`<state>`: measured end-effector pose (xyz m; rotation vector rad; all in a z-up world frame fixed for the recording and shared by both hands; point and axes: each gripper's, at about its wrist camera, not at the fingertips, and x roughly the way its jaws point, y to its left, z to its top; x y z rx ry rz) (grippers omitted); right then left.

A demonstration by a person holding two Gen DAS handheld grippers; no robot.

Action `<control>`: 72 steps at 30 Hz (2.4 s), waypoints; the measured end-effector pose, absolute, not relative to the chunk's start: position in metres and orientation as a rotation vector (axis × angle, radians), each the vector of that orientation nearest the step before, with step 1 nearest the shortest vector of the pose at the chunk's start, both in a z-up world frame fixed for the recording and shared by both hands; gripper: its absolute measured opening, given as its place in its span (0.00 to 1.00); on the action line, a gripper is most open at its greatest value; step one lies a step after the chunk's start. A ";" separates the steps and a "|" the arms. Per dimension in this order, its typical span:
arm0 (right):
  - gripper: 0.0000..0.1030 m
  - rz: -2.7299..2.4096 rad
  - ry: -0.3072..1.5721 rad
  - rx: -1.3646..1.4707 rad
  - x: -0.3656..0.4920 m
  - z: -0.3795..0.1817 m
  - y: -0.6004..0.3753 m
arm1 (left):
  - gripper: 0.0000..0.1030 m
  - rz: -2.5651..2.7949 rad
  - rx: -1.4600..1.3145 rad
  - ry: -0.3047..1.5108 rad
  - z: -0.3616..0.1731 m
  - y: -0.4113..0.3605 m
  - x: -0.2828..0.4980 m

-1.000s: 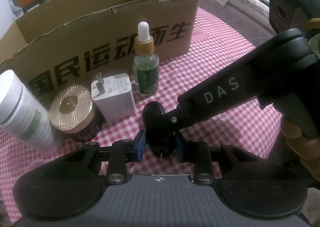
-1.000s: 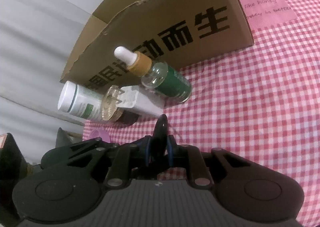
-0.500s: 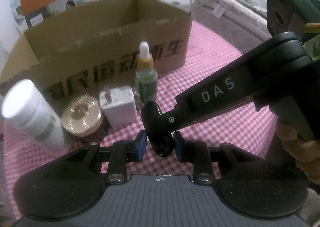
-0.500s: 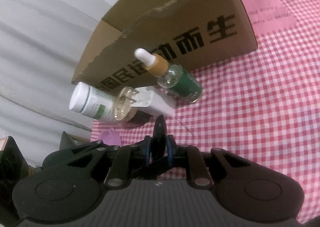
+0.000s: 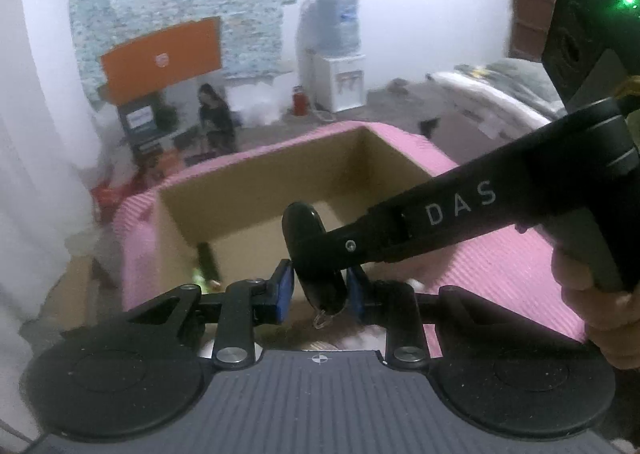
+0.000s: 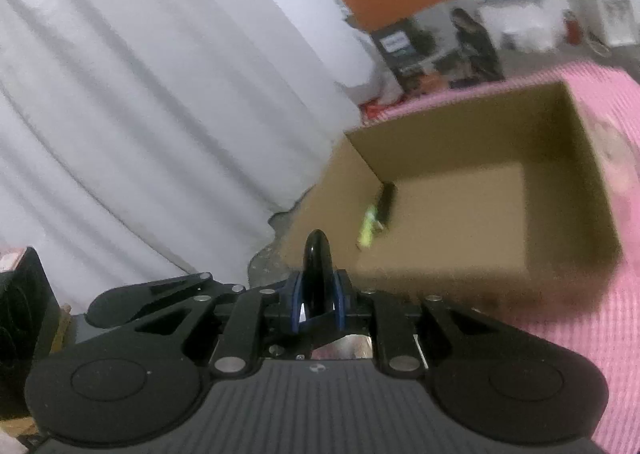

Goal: Organize rigid objects
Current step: 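Drop the black oval item into the box by opening the right gripper, then grasp the black tape roll through its hole with the right gripper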

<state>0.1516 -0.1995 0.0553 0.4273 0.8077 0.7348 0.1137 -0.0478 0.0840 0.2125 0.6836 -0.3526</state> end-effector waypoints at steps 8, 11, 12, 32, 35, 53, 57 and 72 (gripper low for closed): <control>0.17 0.785 1.056 0.522 0.260 0.026 -0.171 | 0.27 -0.329 0.219 0.925 0.058 -0.031 0.206; 0.17 0.771 1.157 0.541 0.282 0.002 -0.162 | 0.27 -0.322 0.212 1.018 0.037 -0.028 0.228; 0.17 0.766 1.189 0.541 0.288 -0.007 -0.159 | 0.27 -0.320 0.212 1.048 0.030 -0.027 0.234; 0.22 0.690 1.446 0.540 0.328 -0.073 -0.124 | 0.50 -0.277 0.249 1.166 0.007 -0.028 0.256; 0.22 0.701 1.409 0.551 0.322 -0.066 -0.131 | 0.55 -0.255 0.217 1.121 0.018 -0.024 0.247; 0.50 0.811 1.009 0.529 0.136 0.021 -0.225 | 0.71 -0.358 -0.019 0.879 0.068 0.006 0.095; 0.50 0.795 1.037 0.495 0.100 -0.001 -0.224 | 0.71 -0.400 -0.072 0.965 0.035 0.003 0.075; 0.40 0.709 1.152 0.248 0.080 -0.074 -0.158 | 0.70 -0.401 0.071 1.128 -0.043 -0.017 0.054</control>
